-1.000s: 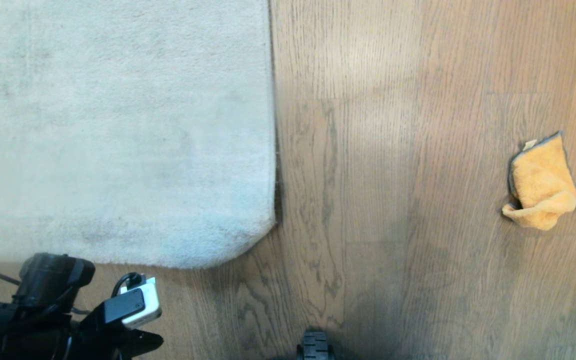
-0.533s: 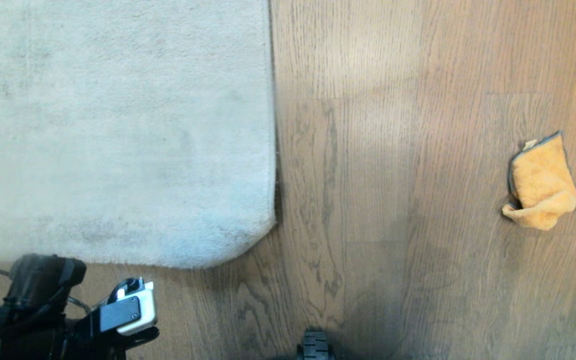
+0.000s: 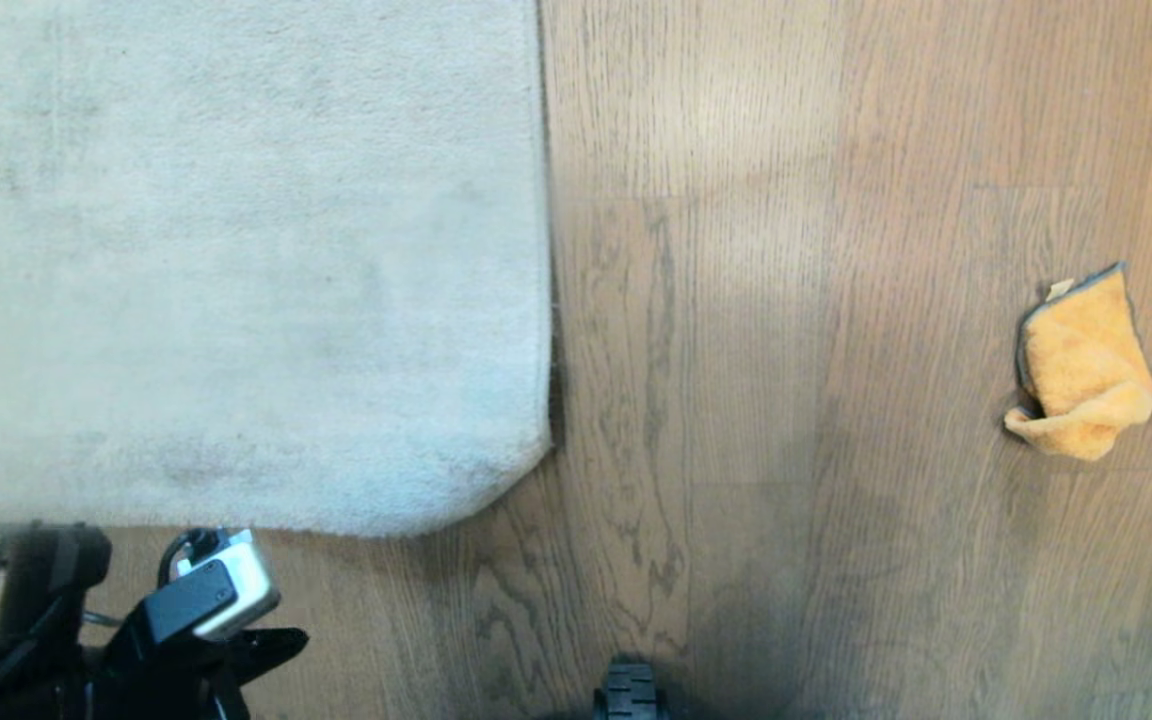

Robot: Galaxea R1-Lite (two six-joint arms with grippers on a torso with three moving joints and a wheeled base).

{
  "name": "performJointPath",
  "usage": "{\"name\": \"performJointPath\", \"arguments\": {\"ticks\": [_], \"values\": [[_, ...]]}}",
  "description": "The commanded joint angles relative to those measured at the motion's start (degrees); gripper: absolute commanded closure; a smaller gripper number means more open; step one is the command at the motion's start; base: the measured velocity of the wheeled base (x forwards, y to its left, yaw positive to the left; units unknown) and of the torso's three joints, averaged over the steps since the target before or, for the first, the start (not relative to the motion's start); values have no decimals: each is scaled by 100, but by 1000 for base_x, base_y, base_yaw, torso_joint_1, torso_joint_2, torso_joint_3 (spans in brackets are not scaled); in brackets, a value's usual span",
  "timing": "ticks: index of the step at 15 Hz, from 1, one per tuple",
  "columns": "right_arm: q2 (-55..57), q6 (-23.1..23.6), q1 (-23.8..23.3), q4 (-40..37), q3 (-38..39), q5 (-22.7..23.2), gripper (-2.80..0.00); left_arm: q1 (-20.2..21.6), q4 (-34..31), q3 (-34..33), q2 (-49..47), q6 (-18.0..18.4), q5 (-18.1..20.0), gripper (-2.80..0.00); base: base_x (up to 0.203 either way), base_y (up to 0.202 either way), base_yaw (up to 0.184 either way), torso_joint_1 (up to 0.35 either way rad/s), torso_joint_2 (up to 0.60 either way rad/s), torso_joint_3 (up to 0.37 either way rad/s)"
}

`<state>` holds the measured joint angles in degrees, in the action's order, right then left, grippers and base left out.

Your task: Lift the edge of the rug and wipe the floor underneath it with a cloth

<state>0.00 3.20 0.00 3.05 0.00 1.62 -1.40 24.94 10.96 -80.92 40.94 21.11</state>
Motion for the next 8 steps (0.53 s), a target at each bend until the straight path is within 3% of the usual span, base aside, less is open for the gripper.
{"name": "performJointPath", "arguments": {"ticks": [1, 4, 6, 8], "values": [[0, 6, 0, 3, 0, 5, 0, -24, 30, -71, 748, -905, 1, 0, 0, 0, 0, 0, 0, 0], [0, 6, 0, 3, 0, 5, 0, -284, 82, 257, 780, -1618, -66, 0, 0, 0, 0, 0, 0, 0], [0, 6, 0, 3, 0, 5, 0, -923, 82, 664, 503, -2091, -311, 0, 0, 0, 0, 0, 0, 0], [0, 6, 0, 3, 0, 5, 0, -1668, 103, 961, 269, -2803, -882, 0, 0, 0, 0, 0, 0, 0]]}}
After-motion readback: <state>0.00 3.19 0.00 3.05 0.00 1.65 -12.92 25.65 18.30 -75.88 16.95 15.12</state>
